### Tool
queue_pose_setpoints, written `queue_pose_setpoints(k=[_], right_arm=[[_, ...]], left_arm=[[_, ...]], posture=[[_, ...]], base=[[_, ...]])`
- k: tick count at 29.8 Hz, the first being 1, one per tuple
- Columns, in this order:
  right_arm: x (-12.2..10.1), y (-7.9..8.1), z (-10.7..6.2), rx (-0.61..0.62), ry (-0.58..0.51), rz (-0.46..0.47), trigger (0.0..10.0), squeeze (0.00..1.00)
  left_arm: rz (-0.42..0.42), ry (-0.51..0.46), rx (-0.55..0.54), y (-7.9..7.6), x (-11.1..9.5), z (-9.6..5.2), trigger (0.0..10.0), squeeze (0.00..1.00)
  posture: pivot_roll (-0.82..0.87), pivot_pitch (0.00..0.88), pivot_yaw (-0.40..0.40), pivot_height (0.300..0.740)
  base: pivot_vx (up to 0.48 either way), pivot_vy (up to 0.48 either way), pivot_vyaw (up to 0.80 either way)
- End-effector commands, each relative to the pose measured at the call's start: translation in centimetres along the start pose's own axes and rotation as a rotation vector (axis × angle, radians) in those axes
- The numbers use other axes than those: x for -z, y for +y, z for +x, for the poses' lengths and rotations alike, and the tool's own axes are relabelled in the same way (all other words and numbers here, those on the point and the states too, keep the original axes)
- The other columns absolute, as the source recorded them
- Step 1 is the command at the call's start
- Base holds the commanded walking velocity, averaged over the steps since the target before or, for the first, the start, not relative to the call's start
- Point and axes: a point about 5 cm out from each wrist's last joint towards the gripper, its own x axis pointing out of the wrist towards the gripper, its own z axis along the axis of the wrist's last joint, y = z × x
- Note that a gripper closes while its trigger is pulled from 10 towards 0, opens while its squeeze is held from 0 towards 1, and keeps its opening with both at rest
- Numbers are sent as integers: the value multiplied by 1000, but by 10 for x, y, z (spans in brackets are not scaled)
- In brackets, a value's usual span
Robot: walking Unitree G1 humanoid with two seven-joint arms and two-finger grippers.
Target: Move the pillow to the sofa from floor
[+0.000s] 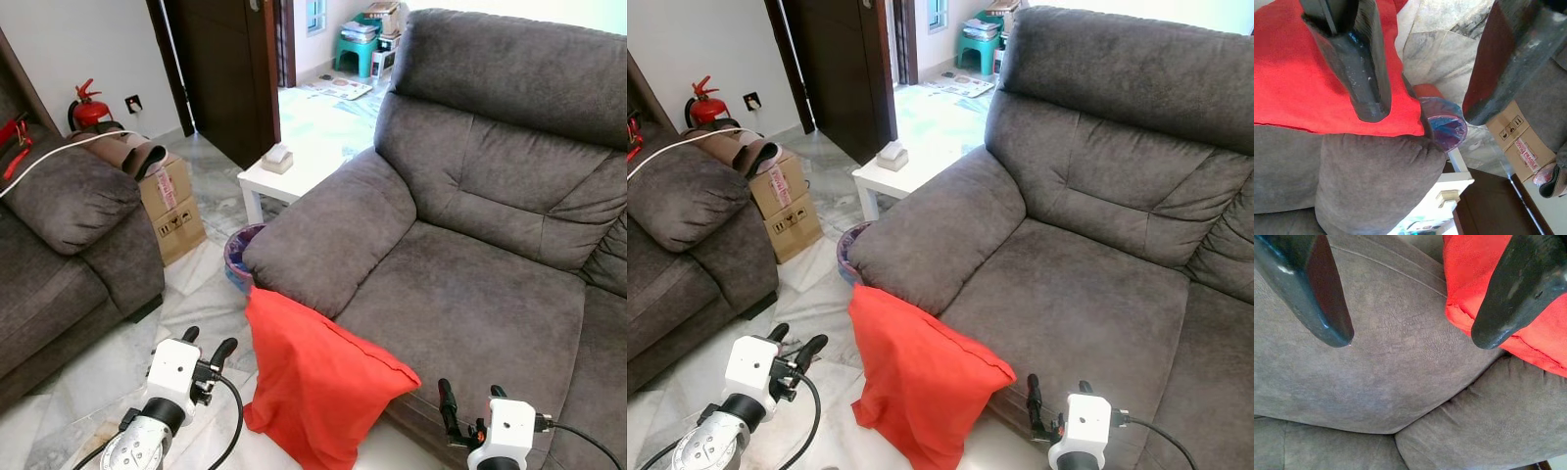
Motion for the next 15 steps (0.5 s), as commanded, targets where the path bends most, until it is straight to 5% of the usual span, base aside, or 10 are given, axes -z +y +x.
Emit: queue_pose_setpoints(k=[1,15], right_arm=[[-2,1,0,-6,-8,-7,10000,0],[-2,2,1,-12,-8,-3,10000,0]], left_arm=[[-19,11,-17,2,4,-2,10000,0],[-17,15,-23,2,5,-3,10000,0]], posture=[[-24,112,44,658],[-23,111,42,643]], base=[[0,0,0],[0,0,0]])
